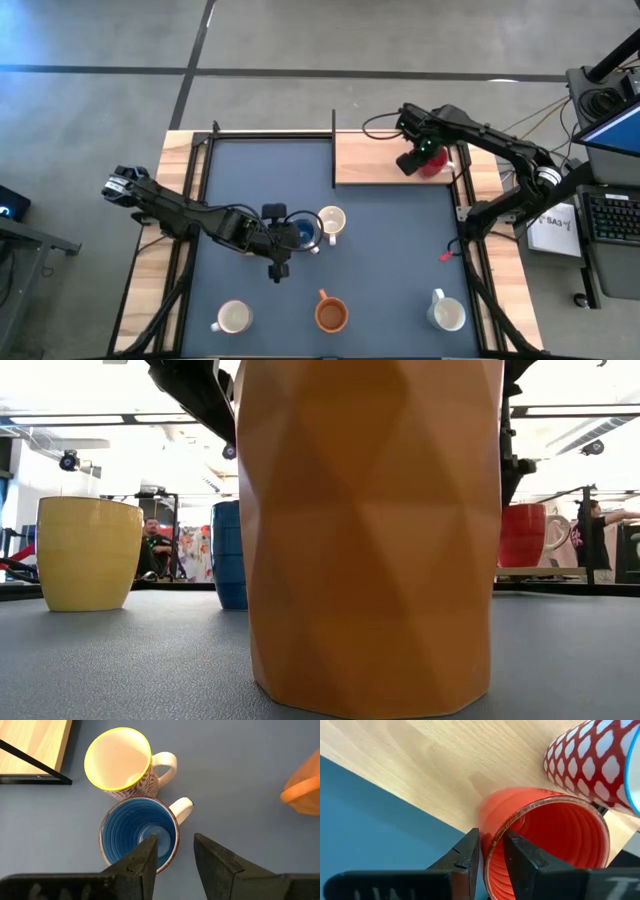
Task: Place coffee mugs
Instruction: Put the red mug on the shelf
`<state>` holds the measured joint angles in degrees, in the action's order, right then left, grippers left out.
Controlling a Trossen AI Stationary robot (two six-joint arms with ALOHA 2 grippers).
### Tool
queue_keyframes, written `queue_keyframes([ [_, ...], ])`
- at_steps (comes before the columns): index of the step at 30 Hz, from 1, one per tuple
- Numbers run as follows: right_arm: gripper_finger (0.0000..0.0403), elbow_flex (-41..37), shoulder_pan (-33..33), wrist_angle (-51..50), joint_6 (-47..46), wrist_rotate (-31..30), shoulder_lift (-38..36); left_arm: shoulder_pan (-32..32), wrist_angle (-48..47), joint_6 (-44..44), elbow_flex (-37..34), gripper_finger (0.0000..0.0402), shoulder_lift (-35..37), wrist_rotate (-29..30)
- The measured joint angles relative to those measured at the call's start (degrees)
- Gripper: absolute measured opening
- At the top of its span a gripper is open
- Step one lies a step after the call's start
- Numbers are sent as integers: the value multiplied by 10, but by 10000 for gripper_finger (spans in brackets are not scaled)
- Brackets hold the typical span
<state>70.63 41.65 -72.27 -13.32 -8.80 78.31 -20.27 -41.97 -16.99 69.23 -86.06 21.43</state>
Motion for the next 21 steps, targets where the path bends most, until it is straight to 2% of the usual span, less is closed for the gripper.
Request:
queue_keyframes([
  [7,52,0,0,-11,32,-3,2,0,-7,0,0,110,0,0],
  [13,15,0,0,-22,55,-1,2,0,-7,0,0,110,0,0],
  [21,11,0,0,-55,56,0,2,0,-7,0,0,110,0,0],
])
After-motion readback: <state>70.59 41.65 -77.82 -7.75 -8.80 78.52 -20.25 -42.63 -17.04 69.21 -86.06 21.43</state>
